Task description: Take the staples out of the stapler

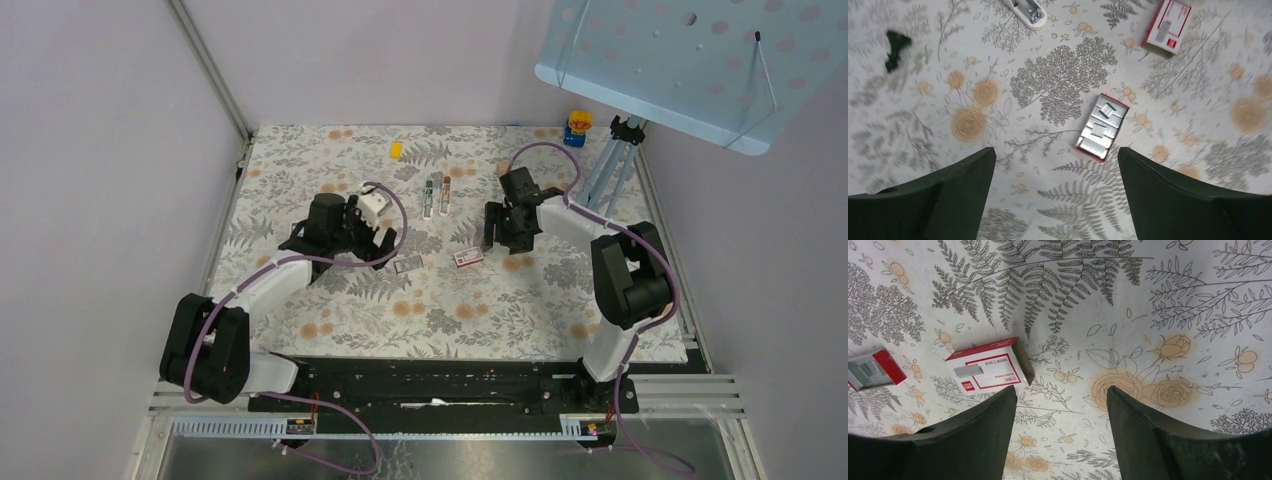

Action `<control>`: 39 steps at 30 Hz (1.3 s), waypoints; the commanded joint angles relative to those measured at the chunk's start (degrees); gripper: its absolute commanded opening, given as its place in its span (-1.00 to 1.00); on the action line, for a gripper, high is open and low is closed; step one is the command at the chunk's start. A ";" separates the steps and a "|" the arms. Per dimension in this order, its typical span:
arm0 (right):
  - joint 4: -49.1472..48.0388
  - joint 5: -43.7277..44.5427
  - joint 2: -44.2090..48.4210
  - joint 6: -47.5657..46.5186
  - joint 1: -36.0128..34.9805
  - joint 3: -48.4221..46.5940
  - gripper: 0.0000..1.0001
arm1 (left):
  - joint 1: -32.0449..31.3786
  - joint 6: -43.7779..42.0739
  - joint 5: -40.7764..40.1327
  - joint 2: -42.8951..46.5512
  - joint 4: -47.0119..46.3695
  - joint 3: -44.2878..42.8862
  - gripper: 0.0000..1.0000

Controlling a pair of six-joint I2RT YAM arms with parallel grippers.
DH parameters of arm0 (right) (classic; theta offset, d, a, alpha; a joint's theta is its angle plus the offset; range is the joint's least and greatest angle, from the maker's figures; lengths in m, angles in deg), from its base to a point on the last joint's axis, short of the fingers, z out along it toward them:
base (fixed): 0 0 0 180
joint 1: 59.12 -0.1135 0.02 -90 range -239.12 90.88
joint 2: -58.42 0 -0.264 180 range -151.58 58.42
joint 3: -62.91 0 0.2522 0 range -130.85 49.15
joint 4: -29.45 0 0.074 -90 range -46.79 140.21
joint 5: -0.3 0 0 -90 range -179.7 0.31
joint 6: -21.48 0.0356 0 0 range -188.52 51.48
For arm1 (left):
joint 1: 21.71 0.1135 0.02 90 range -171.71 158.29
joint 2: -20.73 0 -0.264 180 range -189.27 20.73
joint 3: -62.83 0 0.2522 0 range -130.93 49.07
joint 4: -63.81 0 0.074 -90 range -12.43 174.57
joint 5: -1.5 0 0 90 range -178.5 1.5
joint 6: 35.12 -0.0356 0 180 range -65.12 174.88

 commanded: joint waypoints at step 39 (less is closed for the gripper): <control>-1.82 0.34 3.88 0.72 -0.21 4.22 0.46 | -8.05 -33.29 -0.22 -21.03 12.68 -10.93 0.49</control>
